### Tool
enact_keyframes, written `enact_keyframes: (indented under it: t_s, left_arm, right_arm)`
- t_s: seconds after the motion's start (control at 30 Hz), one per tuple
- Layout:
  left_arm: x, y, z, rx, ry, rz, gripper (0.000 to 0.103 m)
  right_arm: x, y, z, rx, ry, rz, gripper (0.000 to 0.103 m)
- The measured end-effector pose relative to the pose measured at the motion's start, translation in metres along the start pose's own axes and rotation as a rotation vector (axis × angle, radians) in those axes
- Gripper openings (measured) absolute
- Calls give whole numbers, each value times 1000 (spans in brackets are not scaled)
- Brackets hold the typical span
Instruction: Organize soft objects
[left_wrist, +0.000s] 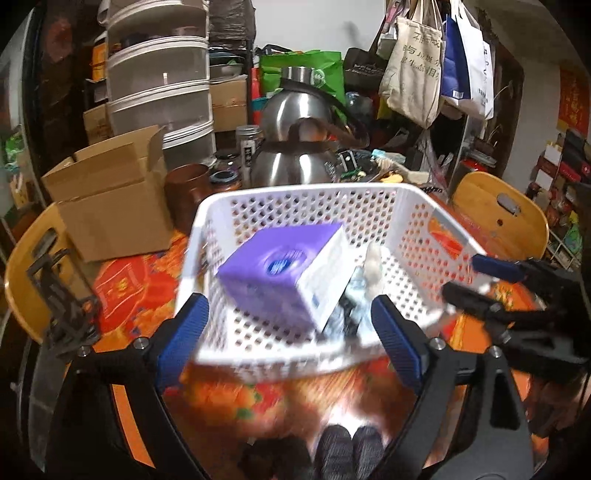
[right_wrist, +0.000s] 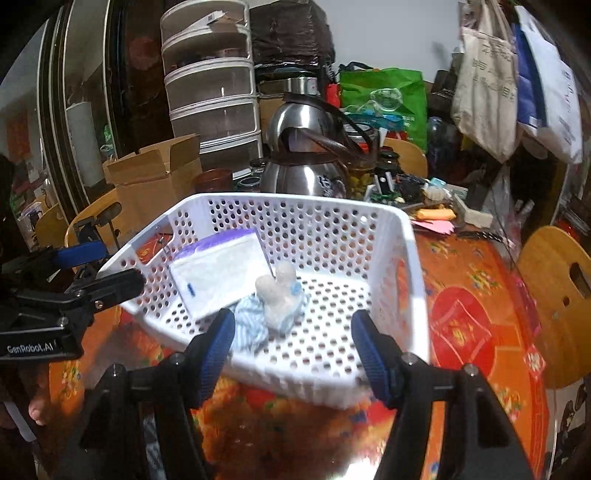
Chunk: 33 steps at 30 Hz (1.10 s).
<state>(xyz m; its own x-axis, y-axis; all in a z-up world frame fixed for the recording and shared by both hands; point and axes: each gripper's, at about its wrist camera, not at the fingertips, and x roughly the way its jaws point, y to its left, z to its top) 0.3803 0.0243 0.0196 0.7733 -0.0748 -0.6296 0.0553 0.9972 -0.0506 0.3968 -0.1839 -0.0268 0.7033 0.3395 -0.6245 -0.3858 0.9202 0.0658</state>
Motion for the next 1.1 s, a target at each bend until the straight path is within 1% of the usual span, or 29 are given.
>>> enact_keyframes:
  t_s: [0.07,0.17,0.23,0.3,0.43,0.5,0.57,0.63,0.73,0.9,1.0,1.1]
  left_arm:
    - [-12,2,-13,2,1,21,88]
    - [-34,5,-36,-1,5,8,88]
    - [-50,7,-53,-14,11,17,88]
    - [-68,7,-71,-24,7,7,88]
    - [-100,8,-108,-42,3,-8,88]
    - [-111,9,-128,-55,7,-26,88]
    - [-123,9,-150,-67,12,-44,88]
    - [-131,8,-170,-56,18,-43,88]
    - [-137,7,-187,-47,14,-17,88]
    - [-136,16,-198,-86,30,-32,88]
    - [-136,19,-205,-109,40,-42,88]
    - [-141,20,-213,-128,36,-59,88]
  right_arm:
    - [-15,-1,-12,13,-19,-9,65]
    - [-43,-4,-35,42,-60,-16,73]
    - [-57,-4,-49,46,-60,-23,73]
    - [-75,-4,-68,53,-79,-22,73]
    - [-101,2,-106,67,-62,-11,74]
    - [-110,10,-126,55,-53,-3,74]
    - [-114,17,-142,35,-37,-10,74]
    - [-116,24,-157,22,-19,-7,74]
    - [-116,31,-169,16,-13,0,74]
    - [-114,40,-178,1,-15,-1,74]
    - [-116,41,-182,16,-18,33,74]
    - [-118,41,-183,19,-20,29,74]
